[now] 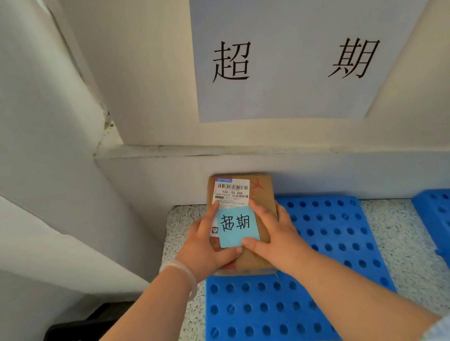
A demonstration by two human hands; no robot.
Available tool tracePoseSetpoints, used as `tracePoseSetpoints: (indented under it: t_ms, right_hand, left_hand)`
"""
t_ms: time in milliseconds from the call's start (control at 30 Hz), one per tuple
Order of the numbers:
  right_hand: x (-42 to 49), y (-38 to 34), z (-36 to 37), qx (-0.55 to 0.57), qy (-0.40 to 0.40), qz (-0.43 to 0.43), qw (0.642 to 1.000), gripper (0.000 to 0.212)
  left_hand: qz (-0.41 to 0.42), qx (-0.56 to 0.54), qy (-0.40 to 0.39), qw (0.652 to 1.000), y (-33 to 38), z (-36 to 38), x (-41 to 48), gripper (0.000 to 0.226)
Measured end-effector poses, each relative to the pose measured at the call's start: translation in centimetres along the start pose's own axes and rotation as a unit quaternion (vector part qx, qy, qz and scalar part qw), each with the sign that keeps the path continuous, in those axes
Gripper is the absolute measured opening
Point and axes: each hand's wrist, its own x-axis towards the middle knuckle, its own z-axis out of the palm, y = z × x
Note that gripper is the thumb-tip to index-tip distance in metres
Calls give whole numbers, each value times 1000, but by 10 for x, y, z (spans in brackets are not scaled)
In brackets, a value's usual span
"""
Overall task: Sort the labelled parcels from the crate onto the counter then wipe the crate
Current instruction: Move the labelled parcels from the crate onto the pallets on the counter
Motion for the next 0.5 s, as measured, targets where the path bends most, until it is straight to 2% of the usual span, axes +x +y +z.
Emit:
tracePoseSetpoints:
  t_ms: [100,200,333,400,500]
  right_hand:
    - [-1,-2,-3,-4,-11,6,1000,84]
    - [-10,-10,-13,-36,-23,14,999,82]
    - [-49,-4,-29,-47,36,-17,998,81]
    - [-76,7,-37,-58,43,-27,997,88]
    - [-123,27,-47,-99,50,-29,993,97]
  left_hand:
    - [-3,7,1,1000,5,0,-3,102]
    - [-17,72,-7,997,16,-5,-8,104]
    - [-45,200,21,979,39,-7,-25,98]
    - [-29,254,46,966,55,0,-44,95]
    - [40,327,52,943,82,23,-73,89]
